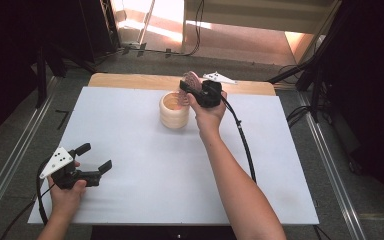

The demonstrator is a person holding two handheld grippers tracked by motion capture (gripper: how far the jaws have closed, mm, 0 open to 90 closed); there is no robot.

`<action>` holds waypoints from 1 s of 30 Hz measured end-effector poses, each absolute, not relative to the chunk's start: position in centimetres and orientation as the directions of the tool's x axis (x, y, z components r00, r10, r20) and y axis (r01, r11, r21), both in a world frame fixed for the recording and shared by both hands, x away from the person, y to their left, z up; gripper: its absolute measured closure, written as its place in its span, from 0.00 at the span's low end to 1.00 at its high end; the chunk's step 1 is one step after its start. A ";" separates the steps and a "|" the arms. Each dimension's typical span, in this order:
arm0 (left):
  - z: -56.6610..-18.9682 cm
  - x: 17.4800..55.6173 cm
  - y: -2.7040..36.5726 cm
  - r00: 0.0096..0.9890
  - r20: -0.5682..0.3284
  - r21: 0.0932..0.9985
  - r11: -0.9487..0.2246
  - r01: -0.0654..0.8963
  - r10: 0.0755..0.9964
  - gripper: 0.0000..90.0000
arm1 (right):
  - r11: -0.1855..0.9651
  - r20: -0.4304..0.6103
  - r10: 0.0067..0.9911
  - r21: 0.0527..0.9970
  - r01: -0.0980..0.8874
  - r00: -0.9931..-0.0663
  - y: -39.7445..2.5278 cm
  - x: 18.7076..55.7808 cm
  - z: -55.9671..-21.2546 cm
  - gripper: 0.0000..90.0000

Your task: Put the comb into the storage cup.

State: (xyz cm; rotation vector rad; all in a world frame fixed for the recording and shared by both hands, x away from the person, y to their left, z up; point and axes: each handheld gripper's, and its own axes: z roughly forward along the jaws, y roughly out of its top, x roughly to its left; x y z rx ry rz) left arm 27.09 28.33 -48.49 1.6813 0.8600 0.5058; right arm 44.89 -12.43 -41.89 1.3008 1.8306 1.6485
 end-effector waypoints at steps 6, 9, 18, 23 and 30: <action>-48.5 27.1 28.3 0.641 -0.098 0.953 -0.114 0.281 0.761 0.00 | -0.101 0.304 0.805 0.916 0.387 -0.509 -12.3 44.9 -41.9 0.67; -48.5 27.1 28.3 0.641 -0.099 0.953 -0.112 0.281 0.761 0.00 | -0.098 0.300 0.808 0.918 0.385 -0.508 -12.2 44.9 -41.9 0.67; -48.5 27.1 28.3 0.643 -0.099 0.953 -0.113 0.280 0.760 0.00 | -0.126 0.327 0.811 0.907 0.403 -0.484 -12.7 45.0 -42.1 0.67; -48.5 27.1 28.3 0.644 -0.099 0.953 -0.114 0.280 0.759 0.00 | -0.146 0.354 0.808 0.895 0.422 -0.472 -13.3 45.1 -42.4 0.66; -48.5 27.1 28.2 0.644 -0.093 0.952 -0.122 0.281 0.759 0.00 | -0.126 0.348 0.800 0.894 0.430 -0.489 -13.8 45.2 -42.5 0.53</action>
